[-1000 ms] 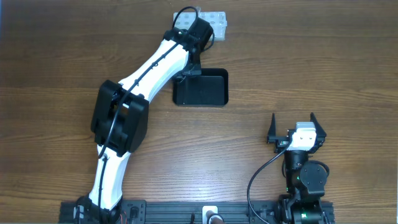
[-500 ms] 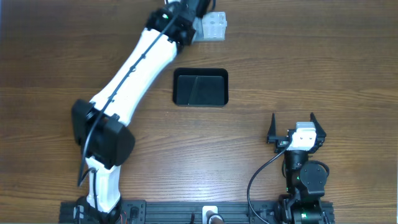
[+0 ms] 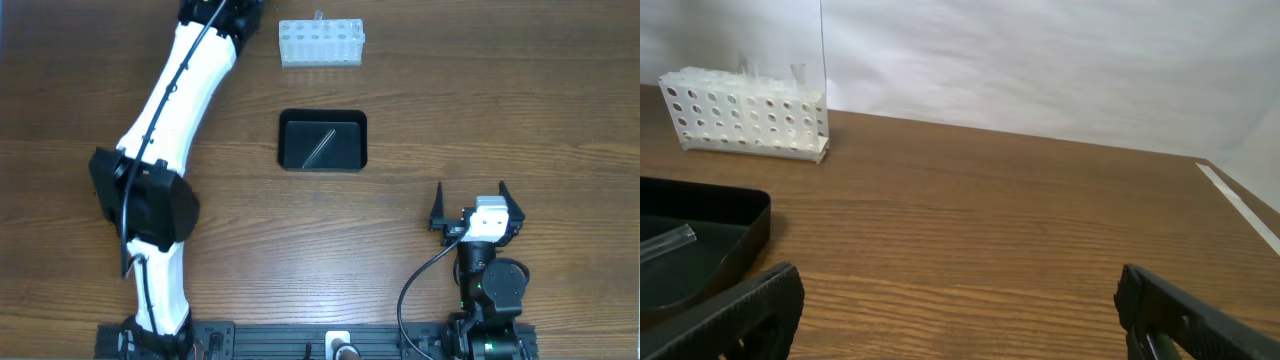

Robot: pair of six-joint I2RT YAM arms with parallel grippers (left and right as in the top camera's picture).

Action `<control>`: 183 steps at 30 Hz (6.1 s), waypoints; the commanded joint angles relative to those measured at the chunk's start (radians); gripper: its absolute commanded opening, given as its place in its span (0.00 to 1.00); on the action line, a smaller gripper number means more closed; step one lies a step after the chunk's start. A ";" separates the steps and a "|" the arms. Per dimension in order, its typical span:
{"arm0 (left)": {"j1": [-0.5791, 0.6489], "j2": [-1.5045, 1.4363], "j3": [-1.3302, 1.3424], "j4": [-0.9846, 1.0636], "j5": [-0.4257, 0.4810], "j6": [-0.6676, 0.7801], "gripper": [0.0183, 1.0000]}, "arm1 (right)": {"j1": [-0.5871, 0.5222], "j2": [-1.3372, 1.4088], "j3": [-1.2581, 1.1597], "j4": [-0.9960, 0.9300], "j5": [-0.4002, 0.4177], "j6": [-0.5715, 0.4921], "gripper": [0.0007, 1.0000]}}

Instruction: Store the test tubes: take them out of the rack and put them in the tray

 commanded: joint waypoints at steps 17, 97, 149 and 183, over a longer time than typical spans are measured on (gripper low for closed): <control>0.030 0.198 -0.003 0.103 0.468 0.271 0.52 | -0.007 -0.003 -0.005 -0.004 0.009 -0.004 0.99; -0.027 0.294 -0.003 0.129 0.389 0.270 0.36 | -0.007 -0.003 -0.005 -0.004 0.009 -0.004 0.99; -0.032 0.196 -0.003 0.152 0.388 0.270 0.13 | -0.007 -0.003 -0.005 -0.004 0.009 -0.004 0.99; -0.149 -0.016 -0.004 -0.614 0.074 -0.319 0.10 | -0.007 -0.003 -0.005 -0.004 0.009 -0.004 0.99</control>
